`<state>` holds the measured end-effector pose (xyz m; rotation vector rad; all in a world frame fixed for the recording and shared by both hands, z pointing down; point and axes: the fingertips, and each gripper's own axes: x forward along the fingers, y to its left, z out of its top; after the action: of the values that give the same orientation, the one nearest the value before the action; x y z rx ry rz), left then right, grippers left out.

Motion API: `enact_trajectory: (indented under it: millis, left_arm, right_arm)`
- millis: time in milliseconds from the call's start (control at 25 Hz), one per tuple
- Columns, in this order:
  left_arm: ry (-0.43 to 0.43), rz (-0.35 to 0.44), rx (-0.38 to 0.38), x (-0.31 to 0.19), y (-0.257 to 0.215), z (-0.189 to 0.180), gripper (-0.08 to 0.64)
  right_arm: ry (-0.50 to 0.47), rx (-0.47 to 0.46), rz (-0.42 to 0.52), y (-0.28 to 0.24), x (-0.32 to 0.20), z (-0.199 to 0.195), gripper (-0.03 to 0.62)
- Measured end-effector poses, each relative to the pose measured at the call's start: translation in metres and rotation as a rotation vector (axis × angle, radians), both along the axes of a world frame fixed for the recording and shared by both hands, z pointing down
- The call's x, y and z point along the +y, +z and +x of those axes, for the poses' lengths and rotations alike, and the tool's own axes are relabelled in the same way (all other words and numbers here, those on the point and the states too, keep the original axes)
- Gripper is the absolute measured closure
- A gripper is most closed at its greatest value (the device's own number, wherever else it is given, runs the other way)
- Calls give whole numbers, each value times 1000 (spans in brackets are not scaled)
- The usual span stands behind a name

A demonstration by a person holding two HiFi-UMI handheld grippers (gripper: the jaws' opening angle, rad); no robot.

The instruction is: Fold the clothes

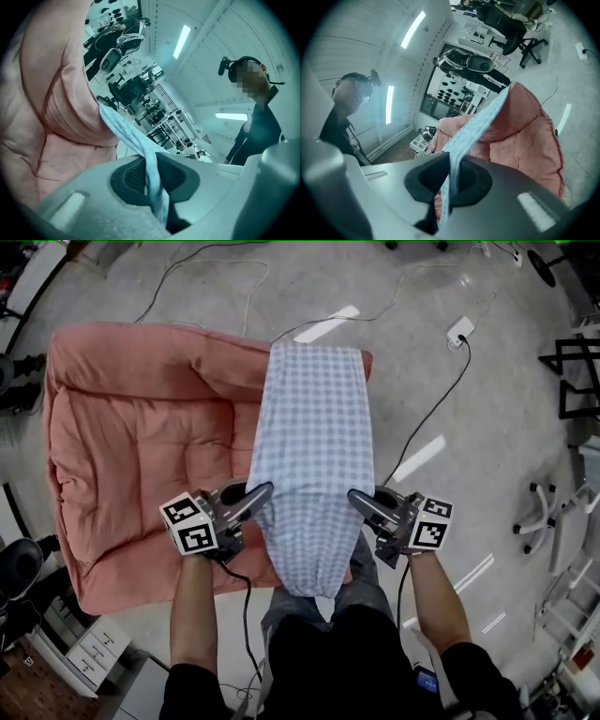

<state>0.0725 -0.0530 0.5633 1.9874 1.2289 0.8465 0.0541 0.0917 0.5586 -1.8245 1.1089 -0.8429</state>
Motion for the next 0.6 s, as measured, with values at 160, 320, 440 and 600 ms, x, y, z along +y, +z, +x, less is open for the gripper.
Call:
enact_trajectory:
  millis: [160,320,440,600]
  left_arm:
    - [8,48,46,1,-32,-7,528]
    - [8,58,68,0,-68,-28,528]
    - [17,52,103,-7,-94,-45,526]
    - [40,66,176,-9,-129,-58,526]
  right_arm:
    - [-2,34,-3,-33,4,-7,580]
    - [-24,77,-9,-71,2,-26,580]
    - [-41,114,-12,-98,-1,-43,580]
    - [-40,188,-15,-134,0,-56,580]
